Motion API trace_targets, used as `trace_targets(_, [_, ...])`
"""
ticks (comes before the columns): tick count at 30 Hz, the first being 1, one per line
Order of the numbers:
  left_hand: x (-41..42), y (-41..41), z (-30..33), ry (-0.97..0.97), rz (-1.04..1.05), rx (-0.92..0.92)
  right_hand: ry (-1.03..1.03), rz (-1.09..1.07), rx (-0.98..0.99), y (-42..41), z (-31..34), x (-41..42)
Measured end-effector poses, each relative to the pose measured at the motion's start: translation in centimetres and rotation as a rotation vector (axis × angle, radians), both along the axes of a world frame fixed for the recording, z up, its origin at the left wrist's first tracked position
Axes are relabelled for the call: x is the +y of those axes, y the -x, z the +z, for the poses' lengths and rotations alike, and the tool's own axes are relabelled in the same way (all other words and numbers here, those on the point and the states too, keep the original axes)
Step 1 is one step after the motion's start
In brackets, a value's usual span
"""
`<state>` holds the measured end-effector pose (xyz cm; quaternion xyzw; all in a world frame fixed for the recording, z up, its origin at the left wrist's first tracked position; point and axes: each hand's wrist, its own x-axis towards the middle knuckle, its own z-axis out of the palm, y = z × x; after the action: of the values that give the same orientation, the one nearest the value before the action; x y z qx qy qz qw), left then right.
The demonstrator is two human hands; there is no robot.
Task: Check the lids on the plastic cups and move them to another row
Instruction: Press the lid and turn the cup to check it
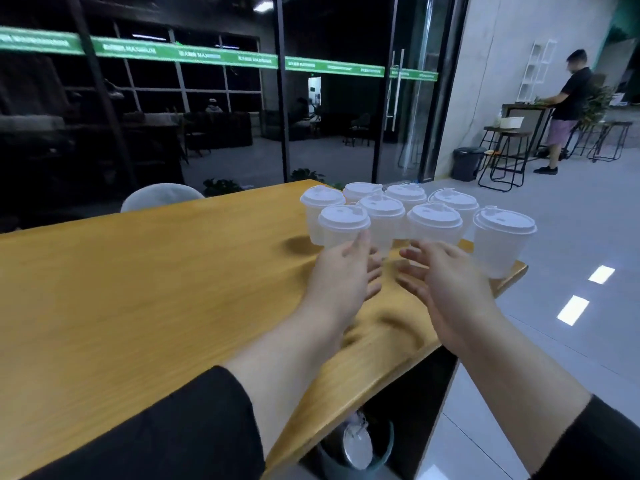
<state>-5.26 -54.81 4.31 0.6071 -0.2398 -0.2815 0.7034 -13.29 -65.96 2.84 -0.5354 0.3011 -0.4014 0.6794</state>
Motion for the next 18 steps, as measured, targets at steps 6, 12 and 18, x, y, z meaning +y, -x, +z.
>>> trace_targets(6, [17.8, -6.3, 0.7, -0.034, 0.384, -0.128, 0.051, 0.346, -0.014, -7.2, 2.2, 12.9])
trace_targets(12, [40.7, -11.3, 0.9, -0.083, 0.87, -0.208, 0.087, 0.702, 0.013, -15.5, 3.1, 30.8])
trace_targets(18, [57.3, -12.7, -0.7, -0.155, 1.257, -0.194, 0.254, 0.916, 0.029, -21.8, 1.7, 49.7])
